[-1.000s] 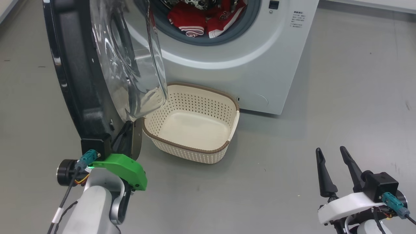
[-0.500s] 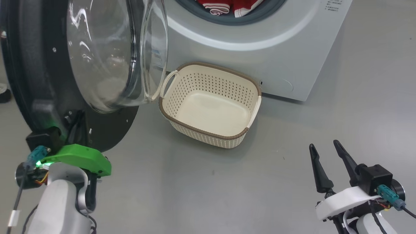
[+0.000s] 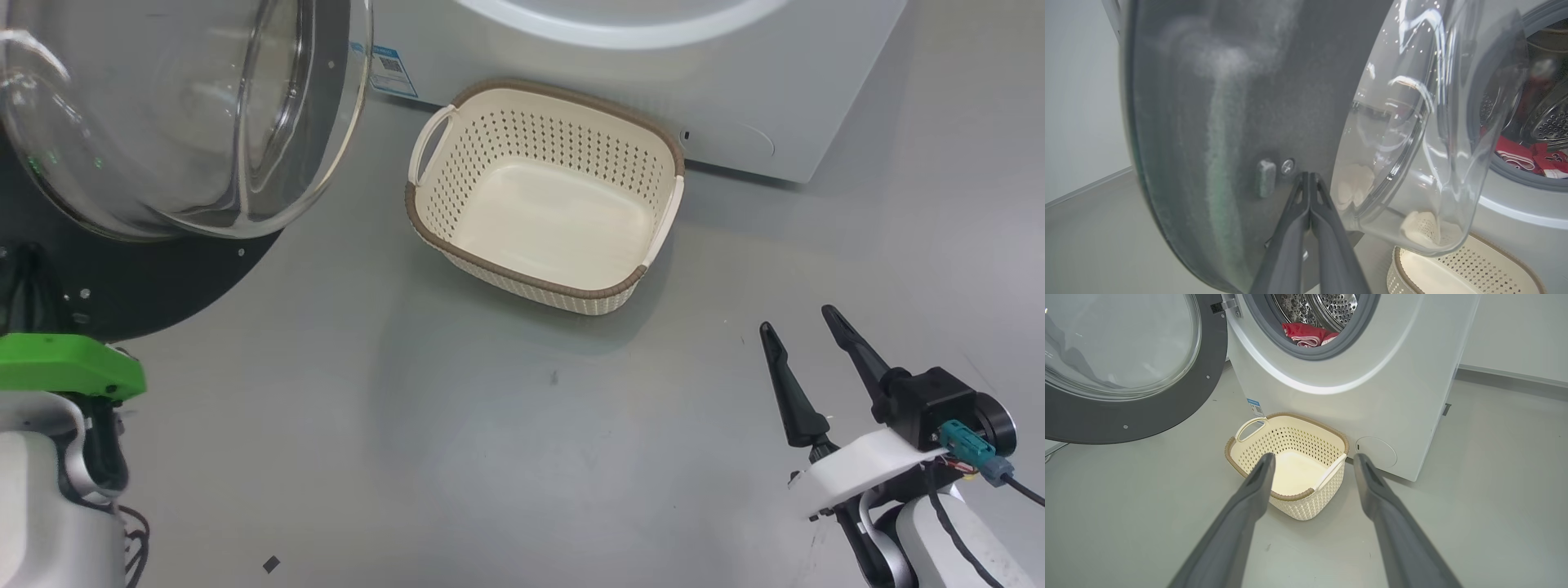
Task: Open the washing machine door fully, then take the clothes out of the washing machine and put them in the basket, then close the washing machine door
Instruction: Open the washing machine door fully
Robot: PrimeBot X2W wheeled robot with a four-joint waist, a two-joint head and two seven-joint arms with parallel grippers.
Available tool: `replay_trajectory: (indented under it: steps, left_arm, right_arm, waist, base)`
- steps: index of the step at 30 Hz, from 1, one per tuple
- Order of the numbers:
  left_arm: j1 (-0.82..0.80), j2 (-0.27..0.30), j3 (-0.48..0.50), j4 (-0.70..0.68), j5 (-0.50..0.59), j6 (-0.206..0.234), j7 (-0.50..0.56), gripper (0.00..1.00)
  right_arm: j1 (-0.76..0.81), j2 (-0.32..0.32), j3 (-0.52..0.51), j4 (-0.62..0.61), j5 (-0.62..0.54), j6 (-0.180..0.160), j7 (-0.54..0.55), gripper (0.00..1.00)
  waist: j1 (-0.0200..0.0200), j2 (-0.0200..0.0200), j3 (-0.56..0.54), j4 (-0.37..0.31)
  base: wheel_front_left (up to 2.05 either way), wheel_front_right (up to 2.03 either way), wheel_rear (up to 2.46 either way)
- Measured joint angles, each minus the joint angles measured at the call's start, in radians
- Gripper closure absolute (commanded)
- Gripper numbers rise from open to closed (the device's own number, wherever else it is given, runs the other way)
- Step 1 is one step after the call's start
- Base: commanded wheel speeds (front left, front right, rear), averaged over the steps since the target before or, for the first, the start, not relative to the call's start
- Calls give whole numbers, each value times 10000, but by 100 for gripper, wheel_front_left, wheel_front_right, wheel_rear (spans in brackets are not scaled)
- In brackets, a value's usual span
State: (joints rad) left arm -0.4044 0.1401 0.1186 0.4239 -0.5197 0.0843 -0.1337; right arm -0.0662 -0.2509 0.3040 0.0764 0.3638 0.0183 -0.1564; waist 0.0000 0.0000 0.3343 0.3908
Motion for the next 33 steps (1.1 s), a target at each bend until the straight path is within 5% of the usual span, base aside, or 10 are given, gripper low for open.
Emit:
replay_trajectory:
  steps: [19,33]
  left_arm:
    - [-1301,1151,986,1058,-510,12,2,100]
    - [-1621,1060,746,1969,-474,-180,-382,100]
  right_arm:
    - [-676,-372,-36,-439,-236,-27,546,0]
    - [-722,-405,-176,-291,-293,-31,508,0]
  waist:
    - [0,0,1519,-147]
    - [0,0,1492,-128]
  base:
    - [0,0,0]
    - [0,0,0]
